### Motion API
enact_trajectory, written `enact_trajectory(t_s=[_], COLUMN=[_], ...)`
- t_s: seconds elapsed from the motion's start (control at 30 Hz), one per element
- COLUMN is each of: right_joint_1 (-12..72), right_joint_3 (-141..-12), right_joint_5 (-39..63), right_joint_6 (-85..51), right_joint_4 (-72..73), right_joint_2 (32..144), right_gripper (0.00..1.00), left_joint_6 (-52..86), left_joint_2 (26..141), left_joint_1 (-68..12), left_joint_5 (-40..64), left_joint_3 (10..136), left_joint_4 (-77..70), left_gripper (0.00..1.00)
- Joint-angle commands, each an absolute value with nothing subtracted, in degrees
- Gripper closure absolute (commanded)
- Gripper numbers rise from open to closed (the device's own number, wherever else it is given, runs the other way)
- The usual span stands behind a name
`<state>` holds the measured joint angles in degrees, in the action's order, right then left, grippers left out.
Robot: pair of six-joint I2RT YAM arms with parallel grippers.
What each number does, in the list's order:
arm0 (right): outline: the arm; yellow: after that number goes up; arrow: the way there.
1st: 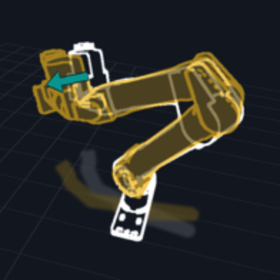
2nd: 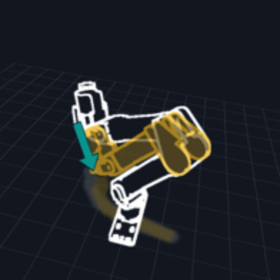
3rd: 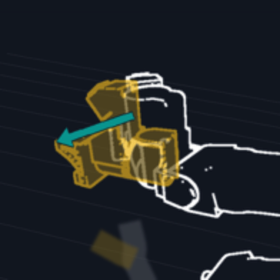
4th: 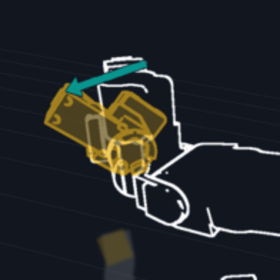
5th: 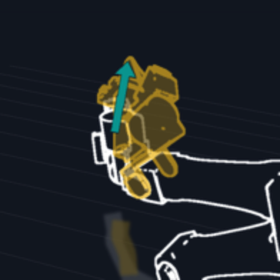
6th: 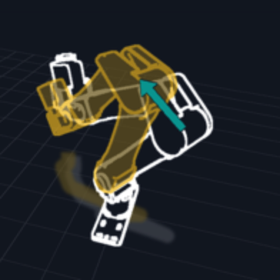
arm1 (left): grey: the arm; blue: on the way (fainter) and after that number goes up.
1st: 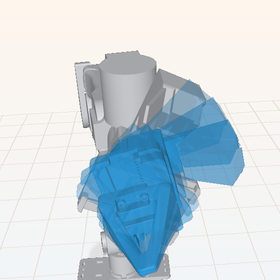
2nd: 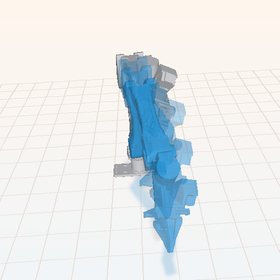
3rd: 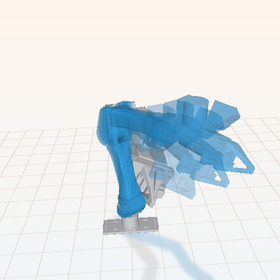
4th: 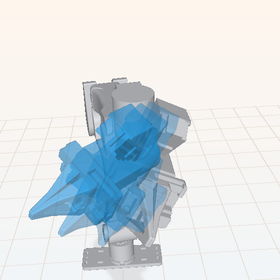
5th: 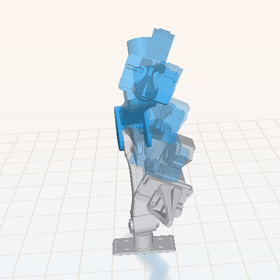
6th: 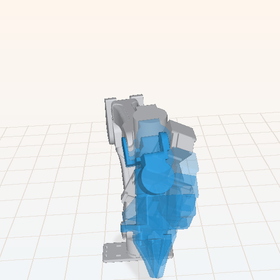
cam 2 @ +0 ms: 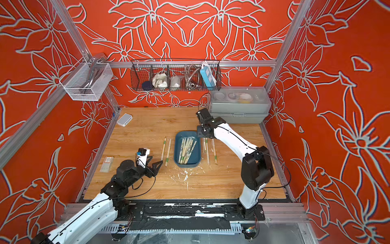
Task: Take the paired disposable chopsticks out of the storage box
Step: Place the paired disposable chopsticks at the center of the board.
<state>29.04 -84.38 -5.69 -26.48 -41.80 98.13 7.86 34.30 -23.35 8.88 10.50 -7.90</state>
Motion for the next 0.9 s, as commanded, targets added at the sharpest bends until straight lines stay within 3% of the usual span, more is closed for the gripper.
enact_trajectory(t_s=[0.0, 0.27, 0.87], right_joint_1=[25.7, 18.9, 16.6], right_joint_3=[-80.9, -74.4, -72.3], right_joint_5=[-8.0, -8.0, -5.9], right_joint_6=[-21.6, -17.6, -16.0], right_joint_4=[-43.6, -38.4, -33.4], right_joint_2=[97.3, 99.3, 107.1], right_gripper=[0.91, 0.91, 0.91], left_joint_6=[7.2, 7.1, 7.0], left_joint_2=[34.4, 34.8, 35.2], left_joint_1=[-23.8, -23.9, -24.0], left_joint_5=[9.0, 9.0, 9.1], left_joint_3=[12.4, 12.5, 12.5], left_joint_4=[-9.2, -9.4, -9.6], left_gripper=[0.2, 0.19, 0.19])
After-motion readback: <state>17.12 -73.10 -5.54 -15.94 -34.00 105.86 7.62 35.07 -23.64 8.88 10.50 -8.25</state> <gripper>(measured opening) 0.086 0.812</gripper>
